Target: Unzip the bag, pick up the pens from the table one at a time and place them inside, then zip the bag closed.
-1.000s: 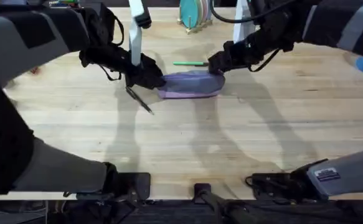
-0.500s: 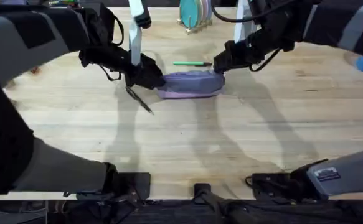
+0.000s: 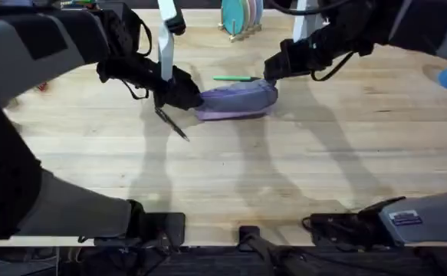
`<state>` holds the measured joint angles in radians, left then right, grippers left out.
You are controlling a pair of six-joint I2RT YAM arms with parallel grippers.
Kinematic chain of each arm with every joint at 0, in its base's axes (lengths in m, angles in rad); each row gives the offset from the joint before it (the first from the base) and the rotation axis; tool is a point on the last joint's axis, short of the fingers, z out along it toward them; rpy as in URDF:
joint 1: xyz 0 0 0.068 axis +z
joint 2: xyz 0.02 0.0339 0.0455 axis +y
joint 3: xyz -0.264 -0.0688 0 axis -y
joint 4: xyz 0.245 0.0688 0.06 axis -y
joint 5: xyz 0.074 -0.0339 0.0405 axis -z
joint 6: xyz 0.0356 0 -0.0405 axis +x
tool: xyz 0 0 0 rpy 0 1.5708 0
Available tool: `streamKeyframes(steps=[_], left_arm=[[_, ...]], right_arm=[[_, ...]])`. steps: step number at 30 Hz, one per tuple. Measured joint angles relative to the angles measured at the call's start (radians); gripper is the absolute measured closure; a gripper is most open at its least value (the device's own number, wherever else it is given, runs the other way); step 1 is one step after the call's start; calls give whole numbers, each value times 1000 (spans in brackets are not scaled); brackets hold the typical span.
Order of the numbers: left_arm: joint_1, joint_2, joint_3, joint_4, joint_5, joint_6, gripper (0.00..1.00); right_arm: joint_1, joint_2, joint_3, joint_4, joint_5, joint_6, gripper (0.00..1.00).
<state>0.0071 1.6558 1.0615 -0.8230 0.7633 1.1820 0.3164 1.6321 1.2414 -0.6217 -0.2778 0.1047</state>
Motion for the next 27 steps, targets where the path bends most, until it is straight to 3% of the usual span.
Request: streamKeyframes(steps=[27], left_arm=[[0,0,0,1,0,0,959]], right_arm=[[6,-23,4,-16,0,0,970]])
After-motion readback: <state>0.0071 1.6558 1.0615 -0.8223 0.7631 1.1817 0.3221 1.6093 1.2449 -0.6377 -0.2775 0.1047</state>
